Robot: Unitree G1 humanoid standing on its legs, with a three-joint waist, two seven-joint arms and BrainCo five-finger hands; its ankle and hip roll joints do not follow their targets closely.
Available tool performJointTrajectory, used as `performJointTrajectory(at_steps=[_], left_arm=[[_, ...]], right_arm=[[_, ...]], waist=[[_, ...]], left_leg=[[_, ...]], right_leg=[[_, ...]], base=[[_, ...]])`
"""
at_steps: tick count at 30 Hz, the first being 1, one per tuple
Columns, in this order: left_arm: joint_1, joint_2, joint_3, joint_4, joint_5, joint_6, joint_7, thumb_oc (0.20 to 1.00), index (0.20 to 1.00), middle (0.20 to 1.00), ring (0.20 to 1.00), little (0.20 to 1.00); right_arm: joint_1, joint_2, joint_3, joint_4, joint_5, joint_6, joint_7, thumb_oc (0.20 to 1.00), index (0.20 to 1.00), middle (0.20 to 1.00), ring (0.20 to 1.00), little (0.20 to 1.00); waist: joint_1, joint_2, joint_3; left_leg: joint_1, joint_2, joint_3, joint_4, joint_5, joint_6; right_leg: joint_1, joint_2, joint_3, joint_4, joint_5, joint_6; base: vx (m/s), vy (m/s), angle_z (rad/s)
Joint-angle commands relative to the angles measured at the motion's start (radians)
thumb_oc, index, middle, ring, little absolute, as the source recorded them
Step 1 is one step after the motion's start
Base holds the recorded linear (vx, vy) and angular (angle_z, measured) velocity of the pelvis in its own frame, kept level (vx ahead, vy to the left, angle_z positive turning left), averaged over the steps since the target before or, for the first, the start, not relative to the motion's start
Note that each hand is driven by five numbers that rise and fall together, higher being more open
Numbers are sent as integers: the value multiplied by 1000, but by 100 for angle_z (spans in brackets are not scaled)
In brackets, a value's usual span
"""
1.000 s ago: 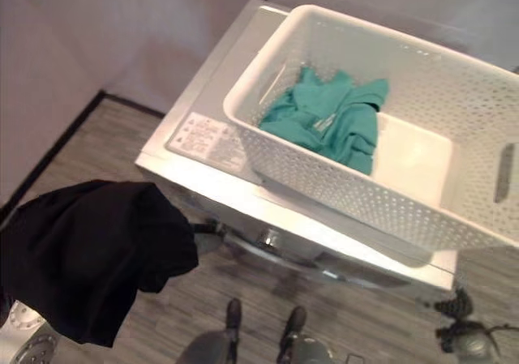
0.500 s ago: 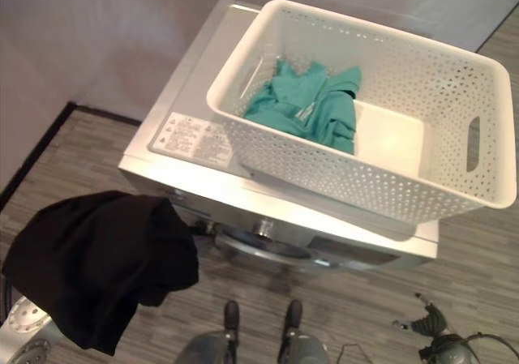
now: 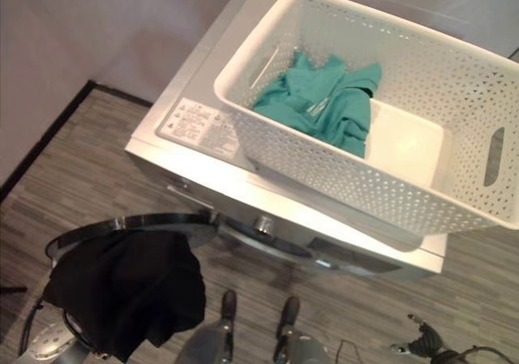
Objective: Grab the laundry basket,head to the washer,open it,put in the laundry and shut it.
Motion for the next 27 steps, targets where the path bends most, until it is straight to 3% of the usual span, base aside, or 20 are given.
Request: performJointTrajectory(at_steps=[1,3,4,6,7,9,14,17,18,20,23,27], left_arm=[[-55,2,-8,-74,21,-46,-19,200,200,200,200,200],[-96,7,-21,-69,19,-59,6,200,200,200,200,200],[-97,7,-22,-69,19,-59,6,200,200,200,200,200],[-124,39,-24,-52,24,-71,19,200,200,200,200,200],[-124,48,-13,-51,26,-78,21,200,200,200,200,200],[-110,46,16,-52,31,-82,23,200,200,200,200,200],[-73,14,54,-43,27,-86,27,200,200,200,200,200],[-92,-4,44,-32,34,-86,31,200,200,200,200,200],[-92,-4,46,-32,35,-87,31,200,200,200,200,200],[-101,-6,33,-25,45,-93,34,200,200,200,200,200],[-89,-27,2,-25,28,-86,37,200,200,200,200,200],[-70,-28,-12,-24,28,-76,40,200,200,200,200,200]], right_arm=[[-25,-24,8,-52,9,5,-48,1000,1000,1000,1000,1000],[-42,-18,14,-139,15,1,-52,1000,1000,1000,1000,1000],[-42,-18,14,-140,15,2,-52,1000,1000,1000,1000,1000],[-42,-17,26,-202,13,-6,-49,1000,1000,1000,1000,1000],[-49,-20,36,-197,9,-9,-47,1000,1000,1000,1000,1000],[-56,-23,68,-180,-27,-8,-39,1000,1000,1000,1000,1000],[-14,-12,80,-186,-56,-13,-29,1000,1000,1000,1000,1000],[-23,-1,95,-108,-50,-8,-31,1000,1000,1000,1000,1000],[-25,0,96,-107,-50,-9,-31,1000,1000,1000,1000,1000],[-14,-18,105,-119,-52,-18,-24,1000,1000,1000,1000,1000],[11,-38,114,-104,-42,-24,-16,1000,1000,1000,1000,1000],[2,-46,115,-113,-27,-25,-26,1000,1000,1000,1000,1000]], waist=[[-47,-28,-11],[-68,-19,3],[-67,-20,1],[-85,-10,23],[-80,-9,29],[-53,-10,26],[-34,-32,24],[-14,-64,51],[-15,-67,56],[-14,-71,72],[-21,-52,80],[-16,-38,88]], left_leg=[[-53,-42,20,53,-11,15],[-56,-54,56,16,-7,37],[-61,-55,58,15,-3,38],[-66,-47,75,2,4,52],[-71,-43,89,-1,4,55],[-73,-30,136,-21,9,49],[-50,-20,166,-50,23,46],[-98,10,172,29,-6,21],[-112,10,186,35,15,29],[-138,20,166,61,28,15],[-169,28,106,49,81,-10],[-174,42,87,35,99,-15]], right_leg=[[39,-66,24,-33,49,83],[-46,-88,86,31,91,112],[-52,-89,87,31,94,112],[-106,-75,150,119,93,118],[-115,-77,137,133,91,118],[-82,-104,31,124,84,115],[-66,-93,59,100,85,113],[-45,-100,47,5,73,125],[-55,-103,38,4,88,115],[-57,-78,50,0,73,93],[-65,-44,-4,8,44,61],[-82,-25,-30,53,7,42]], base=[[11,216,1],[-56,254,-21],[-80,193,-46],[-78,126,-63],[-109,152,-74],[-58,115,-63],[-11,-23,-65],[-80,-186,-22],[-139,-173,-15],[-74,-244,-12],[-15,-264,37],[-8,-142,35]])
